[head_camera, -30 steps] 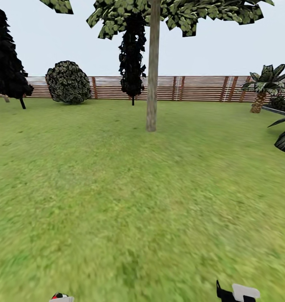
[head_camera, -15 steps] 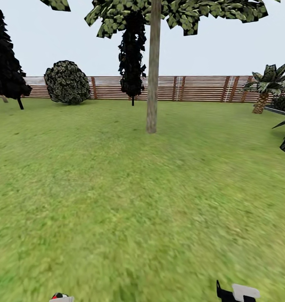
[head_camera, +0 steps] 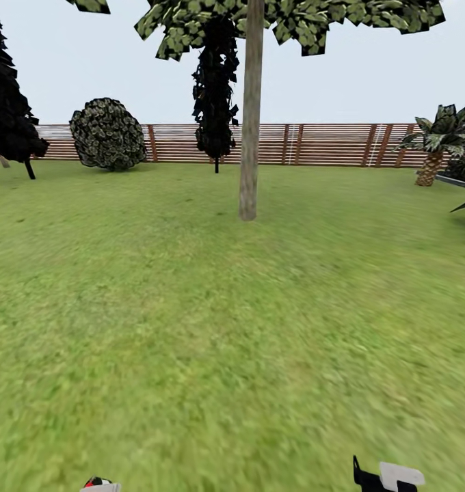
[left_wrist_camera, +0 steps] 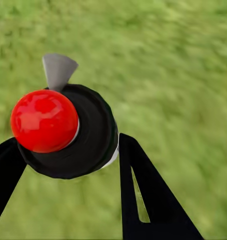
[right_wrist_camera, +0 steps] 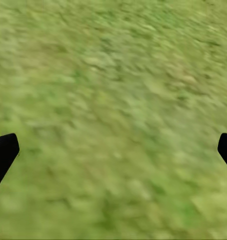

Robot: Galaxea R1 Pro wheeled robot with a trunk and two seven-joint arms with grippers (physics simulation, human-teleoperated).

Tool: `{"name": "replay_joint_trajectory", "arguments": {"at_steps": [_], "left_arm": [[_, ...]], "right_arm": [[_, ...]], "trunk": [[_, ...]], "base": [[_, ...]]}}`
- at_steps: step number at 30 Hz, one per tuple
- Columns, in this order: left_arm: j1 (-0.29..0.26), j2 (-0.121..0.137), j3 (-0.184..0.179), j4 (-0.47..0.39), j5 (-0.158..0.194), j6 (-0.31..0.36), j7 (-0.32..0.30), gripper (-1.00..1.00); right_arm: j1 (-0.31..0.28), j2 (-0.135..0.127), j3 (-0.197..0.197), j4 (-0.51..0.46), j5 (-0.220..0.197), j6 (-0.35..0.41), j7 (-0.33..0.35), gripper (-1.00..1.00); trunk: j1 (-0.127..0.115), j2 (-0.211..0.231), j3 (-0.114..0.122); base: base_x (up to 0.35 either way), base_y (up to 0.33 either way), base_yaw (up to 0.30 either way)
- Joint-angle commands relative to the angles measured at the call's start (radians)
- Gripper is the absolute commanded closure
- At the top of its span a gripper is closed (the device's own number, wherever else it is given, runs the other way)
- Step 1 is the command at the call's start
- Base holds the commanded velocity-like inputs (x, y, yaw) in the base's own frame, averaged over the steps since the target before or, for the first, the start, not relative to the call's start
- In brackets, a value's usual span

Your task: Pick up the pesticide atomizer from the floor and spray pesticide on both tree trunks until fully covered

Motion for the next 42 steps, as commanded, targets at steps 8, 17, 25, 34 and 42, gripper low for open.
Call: {"name": "replay_joint_trajectory", "arguments": {"at_steps": [8, 17, 25, 34, 42], "left_arm": [[-0.001, 0.0, -0.004, 0.001, 0.002, -0.003, 0.01, 1.0], [-0.001, 0.0, -0.004, 0.001, 0.002, -0.003, 0.01, 1.0], [-0.001, 0.0, -0.003, 0.001, 0.002, -0.003, 0.01, 1.0], [-0.001, 0.0, -0.003, 0.001, 0.002, -0.002, 0.01, 1.0], [-0.001, 0.0, -0.004, 0.001, 0.002, -0.002, 0.01, 1.0]], "right_arm": [[-0.001, 0.0, -0.001, 0.001, 0.004, -0.002, -0.003, -1.0], [-0.001, 0.0, -0.001, 0.001, 0.004, -0.002, -0.003, -1.0], [-0.001, 0.0, -0.001, 0.001, 0.004, -0.002, -0.003, -1.0], [-0.001, 0.0, -0.001, 0.001, 0.004, -0.002, -0.003, -1.0], [-0.001, 0.0, -0.001, 0.001, 0.004, -0.003, -0.003, -1.0]], "trunk": [[0.0, 0.0, -0.001], [0.0, 0.0, -0.001], [0.0, 0.0, -0.001], [0.0, 0.0, -0.001], [0.0, 0.0, -0.001]], "base": [[0.337, 0.0, 0.0], [0.337, 0.0, 0.0], [0.337, 0.0, 0.0], [0.337, 0.0, 0.0], [0.337, 0.0, 0.0]]}}
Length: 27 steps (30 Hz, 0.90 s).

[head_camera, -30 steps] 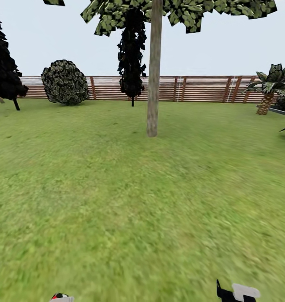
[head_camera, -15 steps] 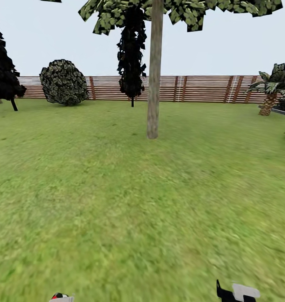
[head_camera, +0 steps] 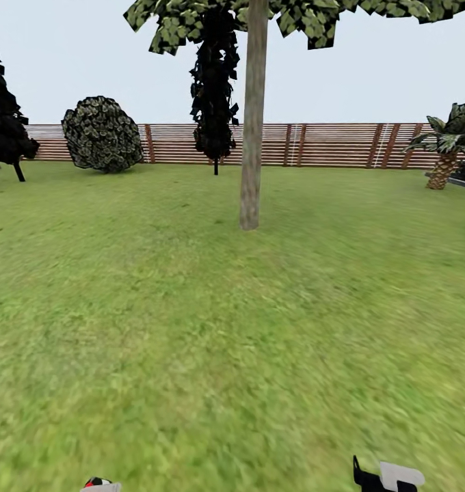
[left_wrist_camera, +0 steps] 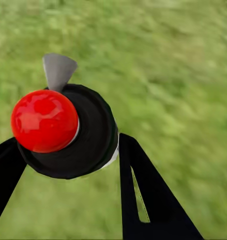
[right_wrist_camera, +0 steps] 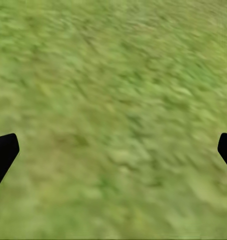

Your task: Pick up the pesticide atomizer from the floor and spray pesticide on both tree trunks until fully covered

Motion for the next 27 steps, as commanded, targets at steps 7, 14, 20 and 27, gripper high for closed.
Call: {"name": "replay_joint_trajectory", "arguments": {"at_steps": [7, 14, 20, 27], "left_arm": [[-0.001, 0.0, -0.002, 0.001, 0.002, -0.003, 0.01, 1.0], [-0.001, 0.0, -0.003, 0.001, 0.003, -0.003, 0.01, 1.0], [-0.001, 0.0, -0.002, 0.001, 0.003, -0.003, 0.01, 1.0], [-0.001, 0.0, -0.002, 0.001, 0.003, -0.003, 0.01, 1.0]], "right_arm": [[-0.001, 0.0, -0.001, 0.001, 0.004, -0.003, -0.003, -1.0], [-0.001, 0.0, -0.001, 0.001, 0.004, -0.003, -0.003, -1.0], [-0.001, 0.0, -0.001, 0.001, 0.004, -0.003, -0.003, -1.0], [-0.001, 0.0, -0.001, 0.001, 0.004, -0.003, -0.003, -1.0]], "trunk": [[0.0, 0.0, -0.001], [0.0, 0.0, -0.001], [0.0, 0.0, -0.001], [0.0, 0.0, -0.001]], "base": [[0.337, 0.0, 0.0], [0.337, 0.0, 0.0], [0.337, 0.0, 0.0], [0.337, 0.0, 0.0]]}}
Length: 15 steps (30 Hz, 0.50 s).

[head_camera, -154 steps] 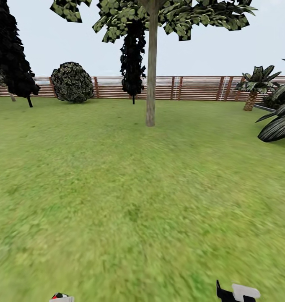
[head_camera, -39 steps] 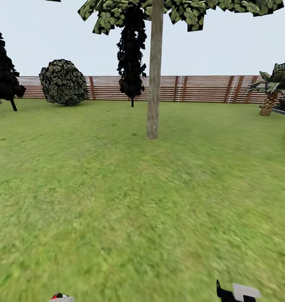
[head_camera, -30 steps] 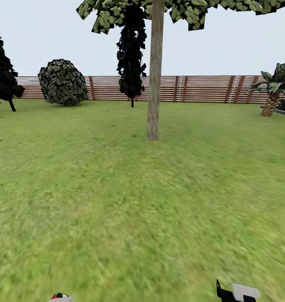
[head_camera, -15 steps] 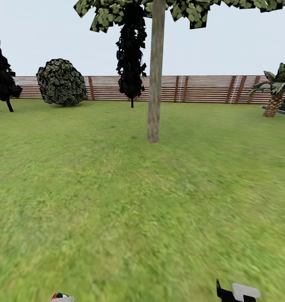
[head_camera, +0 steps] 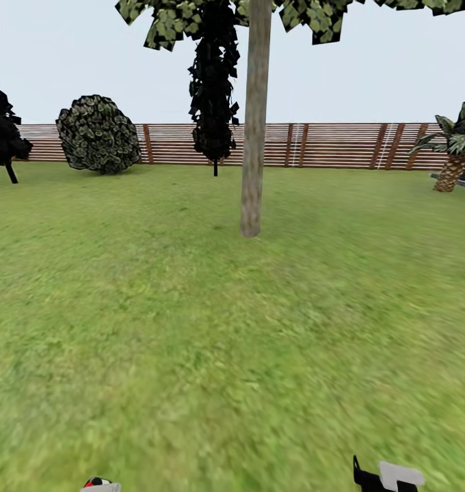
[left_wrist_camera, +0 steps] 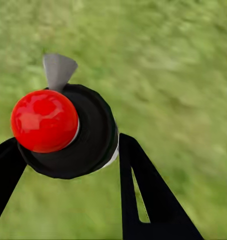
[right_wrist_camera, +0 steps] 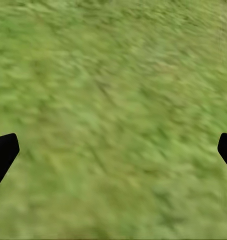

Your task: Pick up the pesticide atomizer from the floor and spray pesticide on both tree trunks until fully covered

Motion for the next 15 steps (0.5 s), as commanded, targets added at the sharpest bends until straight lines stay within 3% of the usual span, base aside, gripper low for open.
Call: {"name": "replay_joint_trajectory", "arguments": {"at_steps": [1, 15], "left_arm": [[-0.001, 0.0, -0.003, 0.001, 0.002, -0.003, 0.01, 1.0], [-0.001, 0.0, -0.003, 0.001, 0.002, -0.002, 0.01, 1.0]], "right_arm": [[-0.001, 0.0, -0.001, 0.001, 0.004, -0.002, -0.003, -1.0], [-0.001, 0.0, -0.001, 0.001, 0.004, -0.002, -0.003, -1.0]], "trunk": [[0.0, 0.0, -0.001], [0.0, 0.0, -0.001]], "base": [[0.337, 0.0, 0.0], [0.337, 0.0, 0.0]]}}
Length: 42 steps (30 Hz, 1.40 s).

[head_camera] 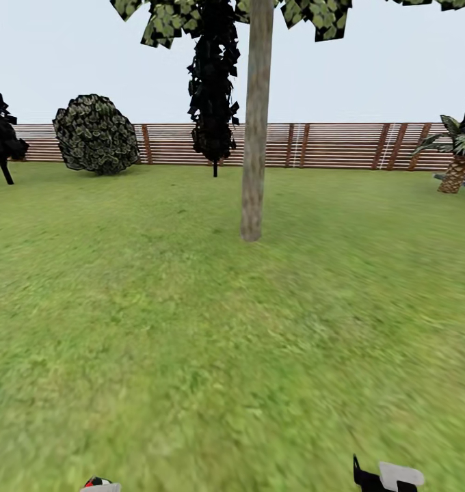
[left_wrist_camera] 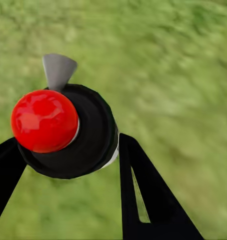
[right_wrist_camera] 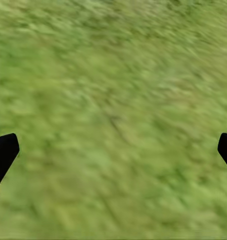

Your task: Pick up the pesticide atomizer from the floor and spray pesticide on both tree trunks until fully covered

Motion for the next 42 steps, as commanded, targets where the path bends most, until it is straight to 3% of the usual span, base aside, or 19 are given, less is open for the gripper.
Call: {"name": "replay_joint_trajectory", "arguments": {"at_steps": [1, 42], "left_arm": [[-0.001, 0.0, -0.003, 0.001, 0.002, -0.003, 0.01, 1.0], [-0.001, 0.0, -0.003, 0.001, 0.002, -0.003, 0.01, 1.0]], "right_arm": [[-0.001, 0.0, -0.001, 0.001, 0.004, -0.003, -0.003, -1.0], [-0.001, 0.0, -0.001, -0.001, 0.004, -0.003, -0.004, -1.0]], "trunk": [[0.0, 0.0, -0.001], [0.0, 0.0, -0.001]], "base": [[0.337, 0.0, 0.0], [0.337, 0.0, 0.0]]}}
